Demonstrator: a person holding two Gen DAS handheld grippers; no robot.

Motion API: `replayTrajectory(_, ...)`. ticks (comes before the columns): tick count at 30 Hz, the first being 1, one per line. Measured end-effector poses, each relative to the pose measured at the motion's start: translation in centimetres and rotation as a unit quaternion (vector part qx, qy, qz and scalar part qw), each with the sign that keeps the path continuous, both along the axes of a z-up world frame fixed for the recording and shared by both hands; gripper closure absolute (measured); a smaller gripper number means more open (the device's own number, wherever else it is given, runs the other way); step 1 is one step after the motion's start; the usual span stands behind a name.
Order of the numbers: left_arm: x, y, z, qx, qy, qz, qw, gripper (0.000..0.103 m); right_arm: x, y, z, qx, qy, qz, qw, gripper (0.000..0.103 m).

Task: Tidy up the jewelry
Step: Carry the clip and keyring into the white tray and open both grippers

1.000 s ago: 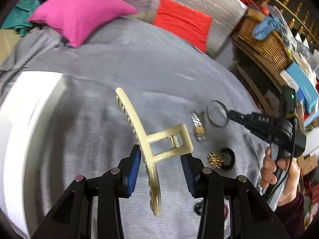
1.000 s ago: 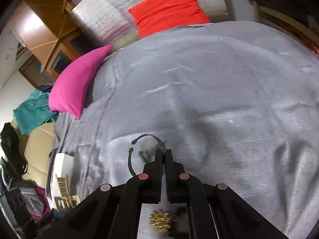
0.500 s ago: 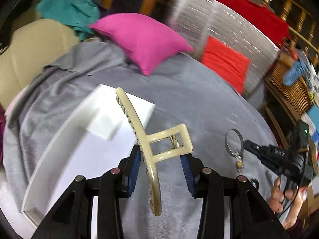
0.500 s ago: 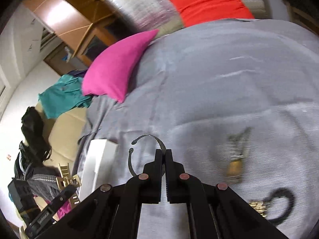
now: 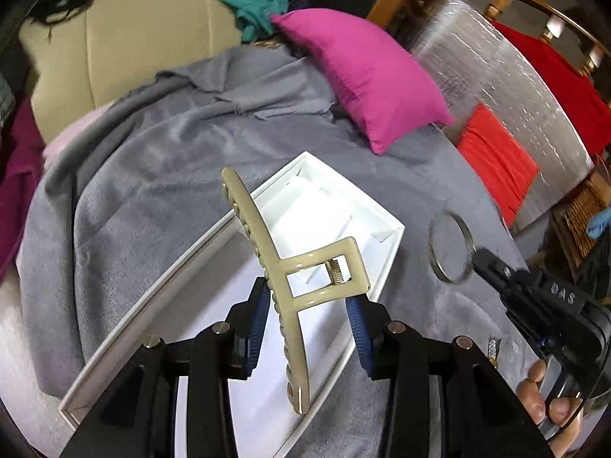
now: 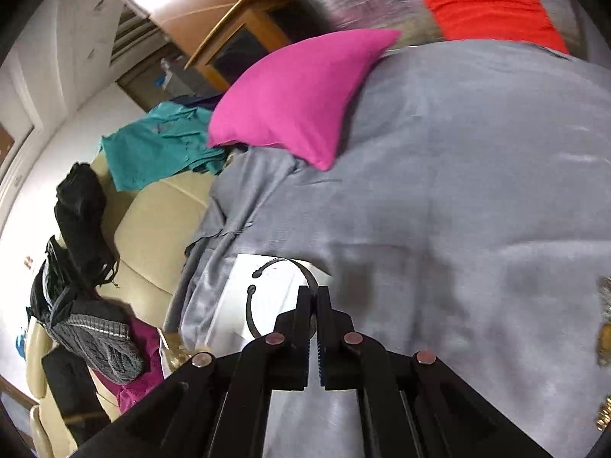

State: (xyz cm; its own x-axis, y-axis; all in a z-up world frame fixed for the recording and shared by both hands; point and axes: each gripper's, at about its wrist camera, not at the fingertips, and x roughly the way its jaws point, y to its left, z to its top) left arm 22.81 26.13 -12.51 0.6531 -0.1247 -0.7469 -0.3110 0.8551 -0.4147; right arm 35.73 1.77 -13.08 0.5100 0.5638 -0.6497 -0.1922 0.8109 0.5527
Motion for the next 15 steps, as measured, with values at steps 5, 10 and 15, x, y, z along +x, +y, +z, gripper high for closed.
replayTrajectory(5,0.7,0.5,-1.6,-0.034,0.022,0.026,0.9988,0.061,2.0,4.5,-1.1,-0.022,-0.001,0.017,1.0,0.099)
replayTrajectory(10,0.8,0.7,-2.1,-0.039,0.02,0.057,0.9974,0.061,3.3,7.6,-3.1,-0.046,0.014,0.036,0.998,0.099)
replayTrajectory(15,1.1,0.8,-3.2,-0.055,0.029,0.069,0.9957,0.061,4.0,9.4,-4.9,-0.058,0.035,0.053,0.996,0.099)
